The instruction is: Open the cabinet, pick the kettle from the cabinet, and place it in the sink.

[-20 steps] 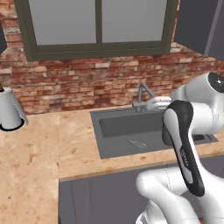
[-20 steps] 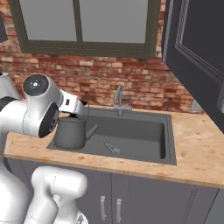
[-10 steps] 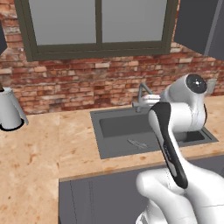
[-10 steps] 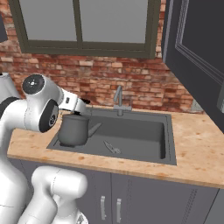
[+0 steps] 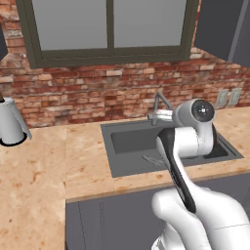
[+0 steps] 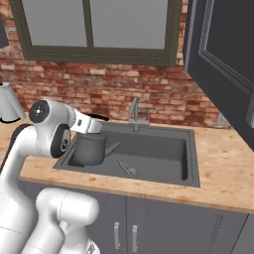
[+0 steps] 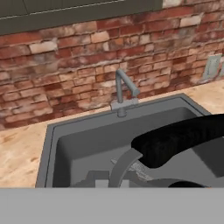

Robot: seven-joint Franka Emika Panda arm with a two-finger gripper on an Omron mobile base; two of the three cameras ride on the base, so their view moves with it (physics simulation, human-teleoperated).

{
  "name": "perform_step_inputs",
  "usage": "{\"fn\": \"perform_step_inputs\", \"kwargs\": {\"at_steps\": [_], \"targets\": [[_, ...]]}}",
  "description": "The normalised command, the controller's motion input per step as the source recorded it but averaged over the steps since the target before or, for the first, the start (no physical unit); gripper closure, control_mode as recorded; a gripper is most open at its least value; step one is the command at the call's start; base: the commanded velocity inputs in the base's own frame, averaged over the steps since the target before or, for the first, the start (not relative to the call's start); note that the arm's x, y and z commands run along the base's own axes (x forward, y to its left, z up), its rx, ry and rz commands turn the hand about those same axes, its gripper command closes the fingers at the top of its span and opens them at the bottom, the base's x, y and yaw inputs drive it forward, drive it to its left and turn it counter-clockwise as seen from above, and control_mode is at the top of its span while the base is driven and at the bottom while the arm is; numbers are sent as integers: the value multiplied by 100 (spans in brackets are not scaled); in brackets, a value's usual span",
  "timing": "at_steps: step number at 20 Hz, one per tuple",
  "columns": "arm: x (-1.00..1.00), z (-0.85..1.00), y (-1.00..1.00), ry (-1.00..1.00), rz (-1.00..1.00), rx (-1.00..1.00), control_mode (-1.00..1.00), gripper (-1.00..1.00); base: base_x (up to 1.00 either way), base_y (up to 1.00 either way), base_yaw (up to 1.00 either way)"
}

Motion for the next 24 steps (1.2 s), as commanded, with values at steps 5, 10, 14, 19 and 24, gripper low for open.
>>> {"fn": "perform_step_inputs", "kwargs": {"at_steps": [5,10,14,19,24], "targets": [[29,-11,-19,-2,-19,0,-100,100,0,0,0],[31,-15,-23,0,-18,0,-100,100,0,0,0],[23,-19,-17,0,-11,0,-100,100,0,0,0],[21,-24,4,-15,-2,0,-100,100,0,0,0],[36,-19,0,-8,0,0,-100,100,0,0,0]]}}
